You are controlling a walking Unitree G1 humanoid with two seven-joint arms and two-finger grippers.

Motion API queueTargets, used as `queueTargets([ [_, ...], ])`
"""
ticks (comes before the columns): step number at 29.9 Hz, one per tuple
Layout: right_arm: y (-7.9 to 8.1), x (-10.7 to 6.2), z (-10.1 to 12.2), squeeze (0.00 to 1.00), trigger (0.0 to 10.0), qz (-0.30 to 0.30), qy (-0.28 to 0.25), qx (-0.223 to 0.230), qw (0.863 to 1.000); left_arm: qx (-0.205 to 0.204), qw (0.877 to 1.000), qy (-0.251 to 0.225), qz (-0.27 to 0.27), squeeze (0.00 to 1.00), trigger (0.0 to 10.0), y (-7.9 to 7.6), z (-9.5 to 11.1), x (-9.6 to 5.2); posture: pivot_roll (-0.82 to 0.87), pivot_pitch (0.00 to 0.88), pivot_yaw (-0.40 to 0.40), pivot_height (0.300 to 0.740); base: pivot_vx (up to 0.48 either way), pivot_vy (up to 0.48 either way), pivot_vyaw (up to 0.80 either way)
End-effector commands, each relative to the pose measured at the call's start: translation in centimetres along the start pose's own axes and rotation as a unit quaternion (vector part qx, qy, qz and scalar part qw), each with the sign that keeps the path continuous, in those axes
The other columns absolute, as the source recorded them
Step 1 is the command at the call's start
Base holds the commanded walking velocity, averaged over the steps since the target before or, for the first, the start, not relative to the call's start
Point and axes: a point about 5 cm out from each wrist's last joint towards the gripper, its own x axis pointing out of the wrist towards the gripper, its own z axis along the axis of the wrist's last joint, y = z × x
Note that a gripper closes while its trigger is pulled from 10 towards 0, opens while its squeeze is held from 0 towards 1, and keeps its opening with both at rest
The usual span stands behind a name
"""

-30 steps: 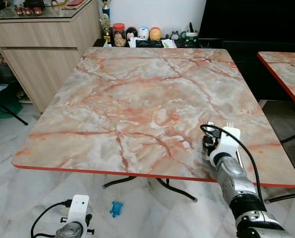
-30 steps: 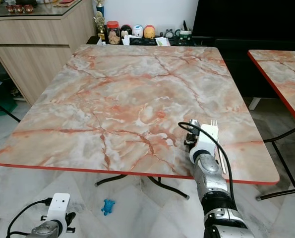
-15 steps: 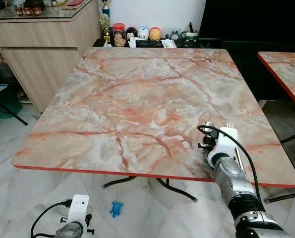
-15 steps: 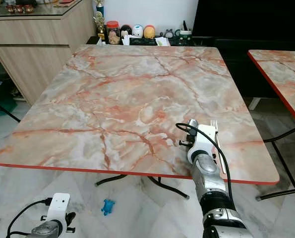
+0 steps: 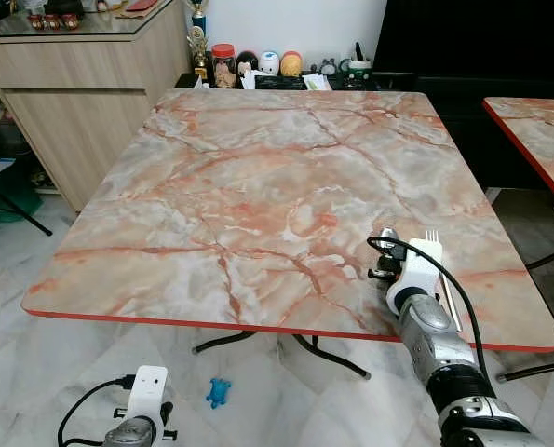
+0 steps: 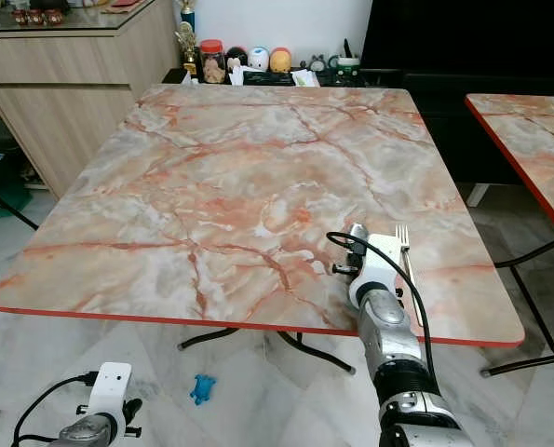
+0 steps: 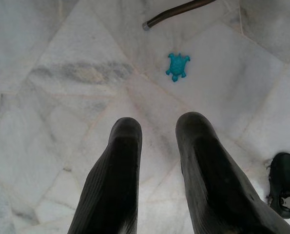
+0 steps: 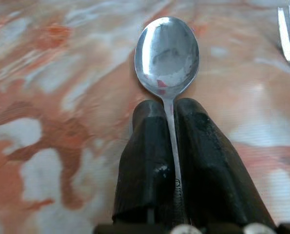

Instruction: Setting the table

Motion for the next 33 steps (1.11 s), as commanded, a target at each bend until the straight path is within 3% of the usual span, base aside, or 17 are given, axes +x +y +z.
queueTargets([
  [1,0.3,-0.2,-0.3,0.0,4.3,0.004,-0.008,-0.015,1.0,0.003,1.0,0.004,0.0,0.0,10.0,-0.1,-0.4,-0.1,0.09,0.0,-0.006,0.74,0.0,0.0,0.0],
  [2,0.4,-0.3,0.1,0.0,10.0,0.005,-0.029,-0.027,0.999,0.003,1.0,0.004,0.001,0.0,10.0,0.0,-0.4,-0.1,0.09,0.0,-0.006,0.74,0.0,0.0,0.0],
  [3,0.4,-0.3,0.1,0.0,10.0,0.005,-0.029,-0.027,0.999,0.003,1.0,0.004,0.001,0.0,10.0,0.0,-0.4,-0.1,0.09,0.0,-0.006,0.74,0.0,0.0,0.0],
  [5,0.8,-1.1,1.6,0.0,10.0,0.005,-0.113,-0.034,0.993,-0.004,1.0,0.004,0.009,0.0,10.0,0.1,-0.5,-0.1,0.08,0.0,-0.01,0.74,0.0,0.0,0.0],
  [10,1.5,-2.6,2.9,0.0,10.0,0.016,-0.192,-0.045,0.98,-0.018,1.0,0.007,0.014,0.0,10.0,0.3,-0.7,-0.1,0.07,0.0,-0.011,0.74,0.0,0.0,0.0],
  [12,1.5,-2.6,2.9,0.0,10.0,0.016,-0.192,-0.045,0.98,-0.018,1.0,0.007,0.014,0.0,10.0,0.3,-0.7,-0.1,0.07,0.0,-0.011,0.74,0.0,0.0,0.0],
  [17,2.9,-5.6,3.9,0.0,10.0,0.069,-0.277,-0.081,0.955,-0.027,0.999,0.003,0.023,0.0,10.0,0.6,-0.9,-0.2,0.06,0.0,-0.011,0.74,0.0,0.0,0.0],
  [22,3.1,-5.9,3.8,0.0,10.0,0.079,-0.279,-0.087,0.953,-0.026,0.999,0.001,0.026,0.0,10.0,0.8,-0.9,-0.2,0.05,0.0,-0.009,0.74,0.0,0.0,0.0],
  [29,2.9,-5.9,4.4,0.0,10.0,0.066,-0.287,-0.075,0.953,-0.027,0.999,0.0,0.028,0.0,10.0,0.9,-1.0,-0.3,0.05,0.0,-0.007,0.74,0.0,-0.375,0.0],
  [33,3.1,-5.6,5.8,0.0,10.0,0.055,-0.298,-0.062,0.951,-0.03,0.999,-0.002,0.03,0.0,10.0,0.8,-0.9,-0.2,0.05,0.0,-0.011,0.74,0.0,-0.358,-0.31],
])
